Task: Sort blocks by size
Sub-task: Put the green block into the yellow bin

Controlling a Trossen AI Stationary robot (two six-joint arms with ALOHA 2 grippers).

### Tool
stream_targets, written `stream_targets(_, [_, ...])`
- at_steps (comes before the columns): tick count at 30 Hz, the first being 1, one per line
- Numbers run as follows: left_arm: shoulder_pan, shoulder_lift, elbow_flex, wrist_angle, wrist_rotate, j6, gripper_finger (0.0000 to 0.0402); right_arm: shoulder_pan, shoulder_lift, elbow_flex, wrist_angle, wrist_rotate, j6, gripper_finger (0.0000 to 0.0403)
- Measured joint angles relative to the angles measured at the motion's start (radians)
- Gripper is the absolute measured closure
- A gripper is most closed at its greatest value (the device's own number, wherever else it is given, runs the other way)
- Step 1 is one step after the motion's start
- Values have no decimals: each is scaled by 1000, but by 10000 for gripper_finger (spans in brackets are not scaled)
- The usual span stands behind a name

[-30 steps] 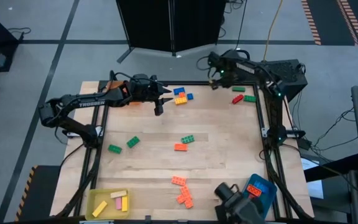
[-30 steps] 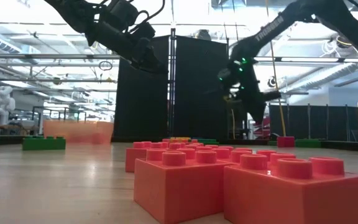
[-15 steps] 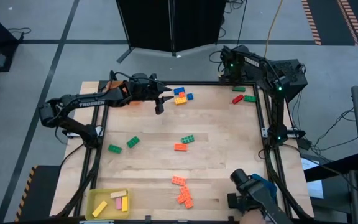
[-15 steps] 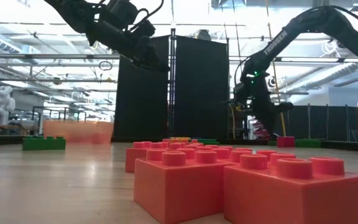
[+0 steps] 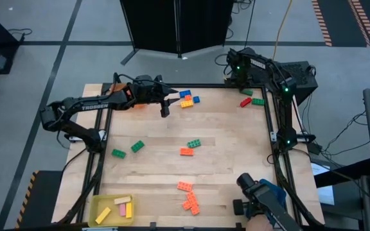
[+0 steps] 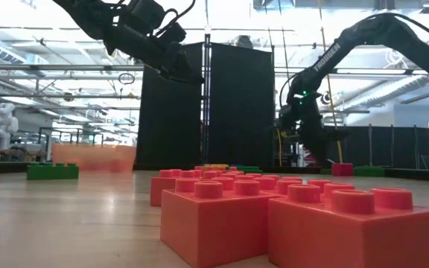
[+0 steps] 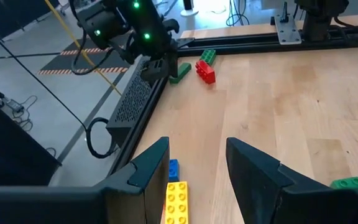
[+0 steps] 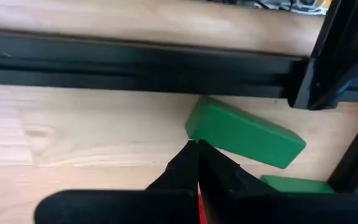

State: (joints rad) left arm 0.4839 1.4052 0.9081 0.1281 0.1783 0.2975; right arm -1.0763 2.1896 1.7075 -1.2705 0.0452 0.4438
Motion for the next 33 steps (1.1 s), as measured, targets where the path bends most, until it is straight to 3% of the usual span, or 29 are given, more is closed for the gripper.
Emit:
stream_targets(22, [1, 0, 0, 55, 0, 16, 240, -78, 32, 4, -29, -19, 21, 403])
stream_targets(33, [1, 0, 34, 71, 0, 24, 240, 57, 145, 228, -153, -63, -62, 403])
